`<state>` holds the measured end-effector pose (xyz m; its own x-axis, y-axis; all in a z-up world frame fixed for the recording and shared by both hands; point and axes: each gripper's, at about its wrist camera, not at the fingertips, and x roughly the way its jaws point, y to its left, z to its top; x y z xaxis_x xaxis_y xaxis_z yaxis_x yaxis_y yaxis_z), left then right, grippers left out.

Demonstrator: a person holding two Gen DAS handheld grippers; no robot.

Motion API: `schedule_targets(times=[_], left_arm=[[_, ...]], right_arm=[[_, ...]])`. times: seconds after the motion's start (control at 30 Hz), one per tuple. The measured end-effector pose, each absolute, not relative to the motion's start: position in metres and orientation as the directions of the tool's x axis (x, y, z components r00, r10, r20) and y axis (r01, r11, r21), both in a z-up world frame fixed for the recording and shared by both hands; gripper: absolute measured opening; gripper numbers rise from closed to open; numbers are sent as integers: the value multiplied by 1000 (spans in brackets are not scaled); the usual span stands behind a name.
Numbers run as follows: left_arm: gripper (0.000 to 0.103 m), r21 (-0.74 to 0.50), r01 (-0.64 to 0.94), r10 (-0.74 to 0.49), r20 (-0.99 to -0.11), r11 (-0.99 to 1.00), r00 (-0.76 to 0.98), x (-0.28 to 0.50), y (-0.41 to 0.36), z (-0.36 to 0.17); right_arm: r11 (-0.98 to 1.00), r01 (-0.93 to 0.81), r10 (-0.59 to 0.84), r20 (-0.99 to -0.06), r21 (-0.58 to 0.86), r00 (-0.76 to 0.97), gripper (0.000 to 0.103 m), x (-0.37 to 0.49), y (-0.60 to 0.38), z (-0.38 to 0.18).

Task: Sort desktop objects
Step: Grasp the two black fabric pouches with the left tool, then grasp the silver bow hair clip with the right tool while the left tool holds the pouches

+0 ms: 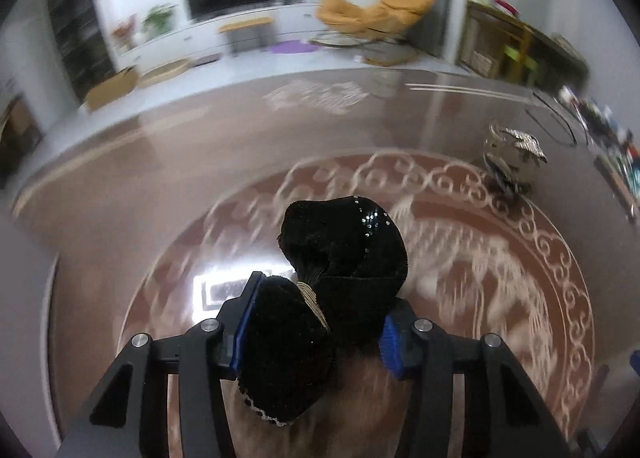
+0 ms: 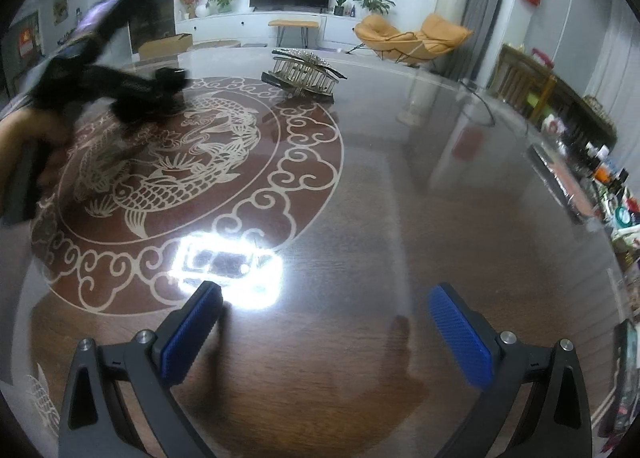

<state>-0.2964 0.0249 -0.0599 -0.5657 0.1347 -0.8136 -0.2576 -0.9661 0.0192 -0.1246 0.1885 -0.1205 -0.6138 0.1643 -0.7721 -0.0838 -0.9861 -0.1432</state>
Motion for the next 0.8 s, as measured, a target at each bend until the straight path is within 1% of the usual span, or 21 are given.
schedule_targets(times=[0.07, 0.17, 0.3, 0.37, 0.57, 0.8], left_arm=[[51, 25, -214, 105, -812, -976, -574, -262, 10, -62], [51, 53, -180, 64, -807, -982, -588, -221, -3, -65], [53, 56, -145, 44, -796, -988, -603, -179, -26, -71], [54, 73, -144, 32, -785, -987, -618, -169, -29, -73], [54, 69, -137, 34, -775, -988, -632, -166, -33, -70], [58, 15, -128, 68, -783, -992, -618, -170, -36, -71]], right_arm=[[-987, -76, 157, -784, -140, -600, 103, -127, 189, -122], [-993, -77, 114, -800, -84, -589, 103, -129, 197, -124], [-997, -80, 53, -818, -9, -573, 103, -131, 207, -127], [-997, -74, 55, -818, -15, -572, 103, -131, 205, -127], [-997, -74, 55, -819, -15, -572, 103, -131, 204, -127], [-997, -74, 54, -818, -14, -572, 103, -131, 204, -127]])
